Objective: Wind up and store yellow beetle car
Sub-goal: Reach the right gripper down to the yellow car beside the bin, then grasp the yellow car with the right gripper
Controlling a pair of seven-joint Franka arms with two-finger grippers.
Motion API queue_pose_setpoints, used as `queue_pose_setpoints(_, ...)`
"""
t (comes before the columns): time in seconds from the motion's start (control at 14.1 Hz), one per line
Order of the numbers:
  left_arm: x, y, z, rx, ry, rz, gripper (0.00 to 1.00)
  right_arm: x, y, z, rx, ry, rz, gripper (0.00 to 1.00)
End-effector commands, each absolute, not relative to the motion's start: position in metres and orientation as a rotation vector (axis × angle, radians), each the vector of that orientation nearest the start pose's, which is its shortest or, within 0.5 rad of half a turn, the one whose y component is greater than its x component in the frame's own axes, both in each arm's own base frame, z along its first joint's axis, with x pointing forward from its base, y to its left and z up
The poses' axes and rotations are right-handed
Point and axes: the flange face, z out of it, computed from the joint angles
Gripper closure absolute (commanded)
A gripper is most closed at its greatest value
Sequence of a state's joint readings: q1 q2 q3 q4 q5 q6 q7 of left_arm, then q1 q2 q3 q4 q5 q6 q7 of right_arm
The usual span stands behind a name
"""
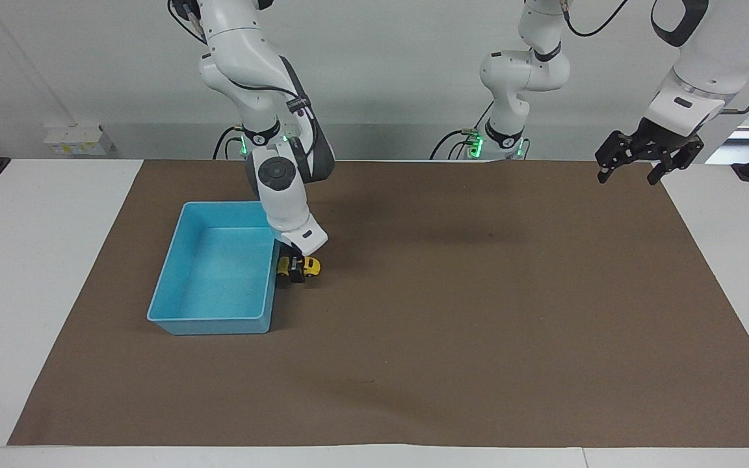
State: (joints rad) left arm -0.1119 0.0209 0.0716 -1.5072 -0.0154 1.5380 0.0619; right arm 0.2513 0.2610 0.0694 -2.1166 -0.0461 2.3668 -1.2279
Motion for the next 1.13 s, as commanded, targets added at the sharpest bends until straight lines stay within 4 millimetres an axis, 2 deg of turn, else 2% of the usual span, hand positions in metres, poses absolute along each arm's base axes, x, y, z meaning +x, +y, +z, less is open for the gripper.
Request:
queue_pose_setpoints(0.0,0.55,-0.022,0.642,-3.167,0.15,-0.01,0.0,0.55,0.183,0.305,2.126,2.257,-0.047,1.0)
queue_pose_setpoints(0.14,0.55,-0.022,0.642,-3.167,0.15,-0.01,0.0,0.56,0.193,0.327,2.143,2.233,-0.034,1.0)
queue_pose_setpoints(0.35,0.55,-0.022,0.642,-3.167,0.153,-0.01,0.0,0.573,0.212,0.377,2.173,2.21,-0.022,1.0)
queue_pose_setpoints(0.64,0.55,-0.022,0.642,-3.167,0.15,-0.01,0.0,0.582,0.215,0.417,2.207,2.191,-0.014,1.0)
queue_pose_setpoints(0.78,0.55,-0.022,0.642,-3.167,0.15,-0.01,0.0,0.579,0.198,0.438,2.23,2.164,-0.025,1.0)
queue_pose_setpoints(0.92,0.55,-0.022,0.642,-3.167,0.15,-0.01,0.0,0.58,0.171,0.442,2.245,2.154,-0.074,1.0)
queue_pose_setpoints(1.06,0.55,-0.022,0.642,-3.167,0.15,-0.01,0.0,0.581,0.137,0.436,2.221,2.198,-0.114,1.0)
